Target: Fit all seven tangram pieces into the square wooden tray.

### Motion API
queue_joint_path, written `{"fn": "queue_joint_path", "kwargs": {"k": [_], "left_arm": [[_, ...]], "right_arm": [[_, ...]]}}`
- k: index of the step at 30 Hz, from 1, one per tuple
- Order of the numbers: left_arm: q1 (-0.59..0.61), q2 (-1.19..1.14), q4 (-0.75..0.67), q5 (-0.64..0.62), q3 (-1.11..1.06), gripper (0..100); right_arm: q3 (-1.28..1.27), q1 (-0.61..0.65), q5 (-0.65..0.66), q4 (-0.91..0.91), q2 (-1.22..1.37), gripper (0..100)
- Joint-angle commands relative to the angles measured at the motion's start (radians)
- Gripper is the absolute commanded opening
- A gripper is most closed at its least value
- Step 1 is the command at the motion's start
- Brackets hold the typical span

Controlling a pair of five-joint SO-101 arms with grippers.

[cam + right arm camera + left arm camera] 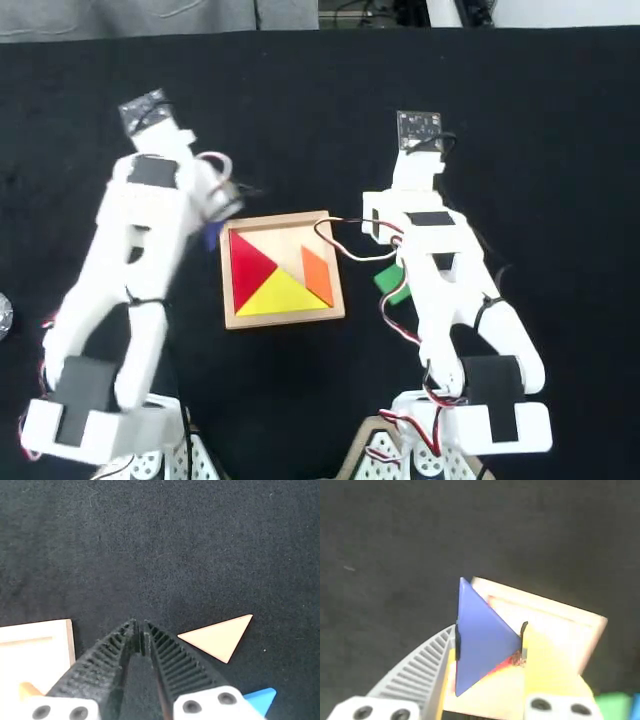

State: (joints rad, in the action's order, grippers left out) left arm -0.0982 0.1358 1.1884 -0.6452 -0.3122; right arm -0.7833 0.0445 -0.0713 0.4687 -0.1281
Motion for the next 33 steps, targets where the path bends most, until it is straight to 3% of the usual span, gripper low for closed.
{"fn": "queue_joint_path", "kwargs": {"k": [1,9,14,21,33], "left_arm": [[-0.127,0.064,-0.015,-0.219,0.05,14],[-0.337,-0.057,-0.304,-0.238,-0.01,13],[-0.367,-0.158,-0.433,-0.405,-0.01,13],[-0.351,-0.238,-0.43,-0.615,-0.019,13],[-0.303,-0.342,-0.462,-0.628,-0.01,14]], "right_arm": [[0.013,-0.089,-0.002,-0.012,-0.054,1.2],[0.031,-0.242,-0.137,-0.012,-0.054,1.2],[0.033,-0.278,-0.137,-0.014,-0.054,1.2],[0.035,-0.278,-0.137,-0.015,-0.054,1.2],[0.035,-0.272,-0.137,-0.015,-0.054,1.2]]}}
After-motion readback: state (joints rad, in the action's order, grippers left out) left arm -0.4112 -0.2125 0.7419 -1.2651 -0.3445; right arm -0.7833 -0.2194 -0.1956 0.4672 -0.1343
